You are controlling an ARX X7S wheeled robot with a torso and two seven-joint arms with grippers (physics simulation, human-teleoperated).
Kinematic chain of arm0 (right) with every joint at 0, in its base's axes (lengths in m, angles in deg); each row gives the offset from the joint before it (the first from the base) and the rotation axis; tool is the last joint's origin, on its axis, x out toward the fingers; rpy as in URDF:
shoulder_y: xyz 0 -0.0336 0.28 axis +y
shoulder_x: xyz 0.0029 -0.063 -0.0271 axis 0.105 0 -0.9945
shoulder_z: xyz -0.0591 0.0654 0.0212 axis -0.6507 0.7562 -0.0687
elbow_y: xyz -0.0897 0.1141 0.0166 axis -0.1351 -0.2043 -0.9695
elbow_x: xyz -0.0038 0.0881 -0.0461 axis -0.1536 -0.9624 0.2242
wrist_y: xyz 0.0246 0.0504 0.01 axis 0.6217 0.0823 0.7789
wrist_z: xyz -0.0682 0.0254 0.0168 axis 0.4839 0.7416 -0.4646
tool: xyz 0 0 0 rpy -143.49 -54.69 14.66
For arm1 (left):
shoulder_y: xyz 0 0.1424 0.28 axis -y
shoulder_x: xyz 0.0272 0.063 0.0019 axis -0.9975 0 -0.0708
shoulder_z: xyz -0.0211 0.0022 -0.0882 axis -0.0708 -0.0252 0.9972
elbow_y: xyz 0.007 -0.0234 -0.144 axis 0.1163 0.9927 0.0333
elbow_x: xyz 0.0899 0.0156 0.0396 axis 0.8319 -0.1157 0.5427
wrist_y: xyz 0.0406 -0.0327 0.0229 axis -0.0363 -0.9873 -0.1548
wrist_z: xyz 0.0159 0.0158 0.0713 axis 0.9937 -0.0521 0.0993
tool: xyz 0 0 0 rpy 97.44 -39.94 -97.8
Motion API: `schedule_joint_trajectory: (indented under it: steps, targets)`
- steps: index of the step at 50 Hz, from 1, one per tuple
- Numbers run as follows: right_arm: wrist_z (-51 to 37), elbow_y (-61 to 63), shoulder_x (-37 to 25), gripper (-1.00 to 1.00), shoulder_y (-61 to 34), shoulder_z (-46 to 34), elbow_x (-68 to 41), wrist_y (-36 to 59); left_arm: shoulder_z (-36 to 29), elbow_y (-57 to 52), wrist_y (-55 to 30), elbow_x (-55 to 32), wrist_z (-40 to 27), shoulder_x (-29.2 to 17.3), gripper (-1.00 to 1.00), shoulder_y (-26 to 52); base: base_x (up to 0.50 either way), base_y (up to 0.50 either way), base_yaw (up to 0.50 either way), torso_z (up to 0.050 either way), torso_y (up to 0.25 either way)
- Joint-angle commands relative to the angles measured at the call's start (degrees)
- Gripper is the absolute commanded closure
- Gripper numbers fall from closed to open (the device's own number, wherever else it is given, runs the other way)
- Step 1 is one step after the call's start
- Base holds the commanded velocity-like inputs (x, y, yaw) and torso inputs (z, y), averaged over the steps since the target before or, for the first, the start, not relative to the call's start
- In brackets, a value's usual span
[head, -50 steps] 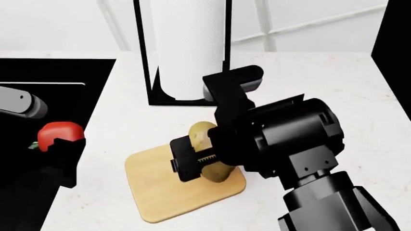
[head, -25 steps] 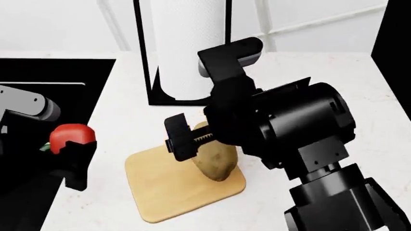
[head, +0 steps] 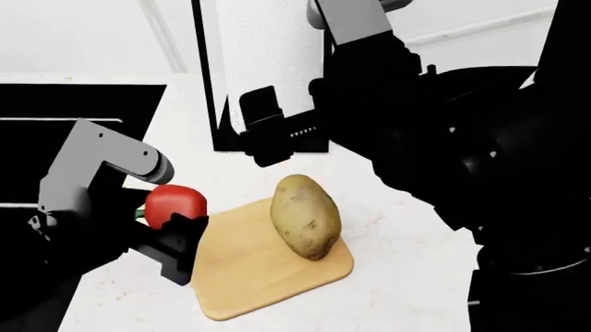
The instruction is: Pick the vegetables from the sink and place them on the cutting board.
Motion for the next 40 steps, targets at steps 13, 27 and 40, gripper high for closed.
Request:
schedule_joint_trajectory:
  steps: [13,27,40]
  targets:
    - [-1.52,2.87,-1.79,-1.00,1.71,3.29,-2.27,0.20,-7.83,7.17,3.00,3.76,3.31,5.98,1.00,4.51,0.00,0.00,0.00,0.000,0.002]
    - [-1.13,1.89,-2.39,-1.00,3.10,2.77,-2.35,-0.82,-11.20,7.70,3.33,4.60,4.35,7.41,1.00,4.63,0.00,0.00,0.00,0.000,0.001]
    - [-1.73,2.27,-2.18,-1.00,3.32,3.15,-3.65,0.12,-12.17,9.62,3.62,5.36,4.18,7.56,1.00,4.96,0.00,0.00,0.00,0.001,0.002]
